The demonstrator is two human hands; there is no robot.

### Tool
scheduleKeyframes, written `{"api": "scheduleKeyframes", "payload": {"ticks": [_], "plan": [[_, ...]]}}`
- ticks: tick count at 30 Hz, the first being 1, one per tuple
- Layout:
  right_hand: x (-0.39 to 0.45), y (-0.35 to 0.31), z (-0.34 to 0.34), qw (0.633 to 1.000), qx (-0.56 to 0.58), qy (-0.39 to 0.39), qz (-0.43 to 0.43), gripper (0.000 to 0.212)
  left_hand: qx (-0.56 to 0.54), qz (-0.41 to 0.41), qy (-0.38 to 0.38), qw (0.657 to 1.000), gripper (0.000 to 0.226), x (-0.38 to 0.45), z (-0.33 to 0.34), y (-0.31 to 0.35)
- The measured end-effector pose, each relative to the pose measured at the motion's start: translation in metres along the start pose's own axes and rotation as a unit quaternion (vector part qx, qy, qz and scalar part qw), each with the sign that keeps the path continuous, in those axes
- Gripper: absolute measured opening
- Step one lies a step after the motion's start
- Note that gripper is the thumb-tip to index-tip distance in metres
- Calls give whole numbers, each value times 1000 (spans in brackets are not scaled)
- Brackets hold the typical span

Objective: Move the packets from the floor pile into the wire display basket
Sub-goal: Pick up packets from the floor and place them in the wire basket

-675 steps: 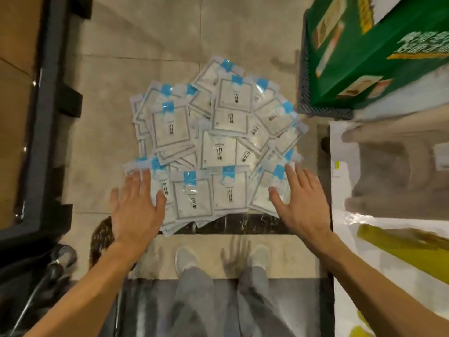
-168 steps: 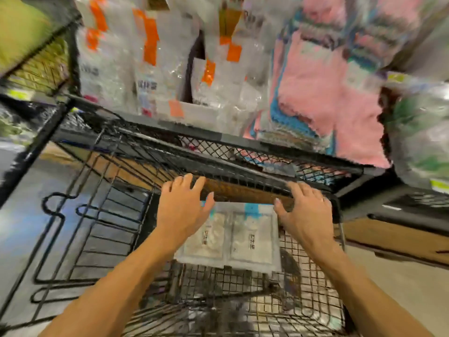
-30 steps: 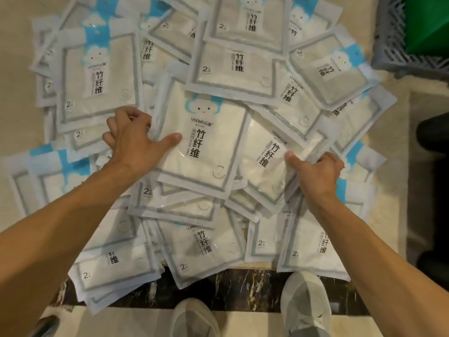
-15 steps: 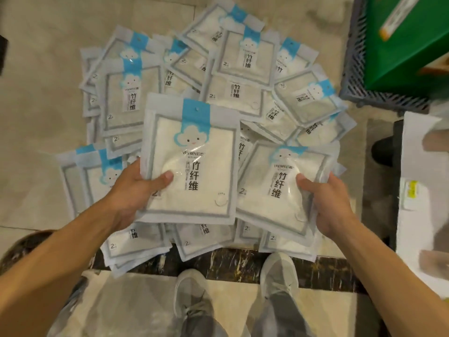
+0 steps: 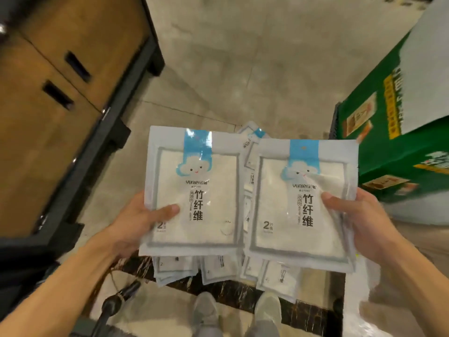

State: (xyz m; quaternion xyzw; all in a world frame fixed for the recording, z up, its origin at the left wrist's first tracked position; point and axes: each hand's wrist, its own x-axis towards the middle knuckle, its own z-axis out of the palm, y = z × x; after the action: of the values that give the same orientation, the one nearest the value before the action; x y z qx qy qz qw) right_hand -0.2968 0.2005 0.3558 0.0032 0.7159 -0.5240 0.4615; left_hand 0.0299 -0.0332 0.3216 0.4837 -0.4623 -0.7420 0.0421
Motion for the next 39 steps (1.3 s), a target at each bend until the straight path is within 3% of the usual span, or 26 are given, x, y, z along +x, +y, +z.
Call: {"api": "scheduleKeyframes", "payload": {"ticks": [4, 12, 15, 16, 18, 20, 27, 31, 35, 39], "plan": [[-76, -97, 33, 998, -27, -43, -36, 29, -47, 47, 2, 998, 111, -93, -12, 81], [-231, -254, 109, 979, -48, -161, -118, 41, -89, 152, 51, 983, 99, -288, -60, 198], [-281, -294, 137, 964, -64, -206, -152, 75, -103, 193, 86, 972, 103, -352, -77, 222], [-296, -303, 145, 960, -64, -219, -163, 74, -103, 208, 97, 968, 97, -372, -83, 226], [-320, -316, 161, 953, -42, -234, -186, 46, -107, 243, 122, 956, 79, -411, -89, 232], [-343, -326, 177, 946, -27, -256, -196, 34, -119, 272, 152, 943, 75, -447, -94, 234], [-388, -337, 222, 901, -78, -375, -203, 32, -145, 331, 270, 893, 99, -550, -84, 203], [-411, -335, 245, 864, -109, -448, -202, 35, -180, 333, 344, 859, 112, -592, -55, 165], [-429, -319, 267, 822, -140, -510, -211, 39, -211, 313, 406, 833, 99, -634, -29, 120], [-451, -292, 289, 788, -177, -552, -207, 29, -260, 294, 447, 803, 110, -675, -7, 70]]}}
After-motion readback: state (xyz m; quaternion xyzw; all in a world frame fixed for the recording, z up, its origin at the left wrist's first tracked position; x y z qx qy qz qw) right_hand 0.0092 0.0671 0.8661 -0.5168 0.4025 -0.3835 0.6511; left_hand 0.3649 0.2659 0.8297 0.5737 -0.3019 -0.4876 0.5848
